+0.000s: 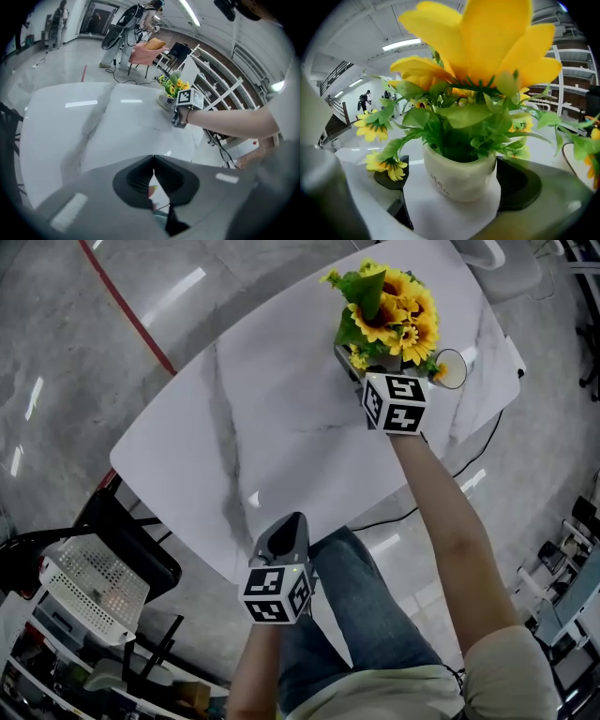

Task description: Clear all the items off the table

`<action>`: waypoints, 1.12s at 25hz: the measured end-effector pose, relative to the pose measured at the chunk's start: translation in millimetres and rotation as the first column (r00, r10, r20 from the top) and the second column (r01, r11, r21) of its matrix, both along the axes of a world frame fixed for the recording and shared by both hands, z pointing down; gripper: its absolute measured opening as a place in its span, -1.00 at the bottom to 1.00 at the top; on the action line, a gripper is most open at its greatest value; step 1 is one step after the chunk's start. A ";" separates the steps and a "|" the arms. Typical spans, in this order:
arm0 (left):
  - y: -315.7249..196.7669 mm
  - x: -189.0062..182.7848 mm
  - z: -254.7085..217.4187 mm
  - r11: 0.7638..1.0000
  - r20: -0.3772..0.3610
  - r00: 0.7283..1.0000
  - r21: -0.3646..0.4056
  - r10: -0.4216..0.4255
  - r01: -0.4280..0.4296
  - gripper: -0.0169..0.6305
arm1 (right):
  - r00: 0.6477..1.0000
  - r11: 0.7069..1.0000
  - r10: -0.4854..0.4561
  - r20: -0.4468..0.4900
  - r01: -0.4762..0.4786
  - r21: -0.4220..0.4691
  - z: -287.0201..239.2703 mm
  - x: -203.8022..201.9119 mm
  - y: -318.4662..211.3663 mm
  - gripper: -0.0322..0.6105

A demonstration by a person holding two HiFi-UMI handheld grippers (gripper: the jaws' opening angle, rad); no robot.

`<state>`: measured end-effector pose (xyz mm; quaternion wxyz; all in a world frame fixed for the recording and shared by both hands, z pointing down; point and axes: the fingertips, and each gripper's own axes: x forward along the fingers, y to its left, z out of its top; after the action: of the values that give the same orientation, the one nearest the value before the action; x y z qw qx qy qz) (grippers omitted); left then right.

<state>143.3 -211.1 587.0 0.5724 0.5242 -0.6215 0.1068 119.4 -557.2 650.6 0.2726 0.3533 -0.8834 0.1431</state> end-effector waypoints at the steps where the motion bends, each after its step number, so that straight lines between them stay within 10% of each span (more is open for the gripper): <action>1: 0.3 -0.3 1.2 1.000 -0.002 1.000 -0.003 0.000 0.000 -0.92 | 1.000 1.000 0.011 0.001 -0.011 0.001 0.5 -1.3 -2.3 0.88; 13: -3.6 -7.0 2.4 1.000 -0.011 1.000 -0.011 -0.014 0.014 -0.92 | 0.979 0.981 0.195 0.053 -0.194 -0.015 0.2 -15.3 -36.9 0.96; 28: -1.6 -10.2 8.2 1.000 -0.014 1.000 -0.019 -0.025 0.025 -0.92 | 0.981 0.982 0.191 0.037 -0.190 -0.010 1.1 -24.9 -45.8 0.96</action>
<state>133.0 -212.8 595.3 0.5828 0.5118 -0.6230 0.1016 94.5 -603.1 651.7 0.2419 0.4325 -0.8501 0.1783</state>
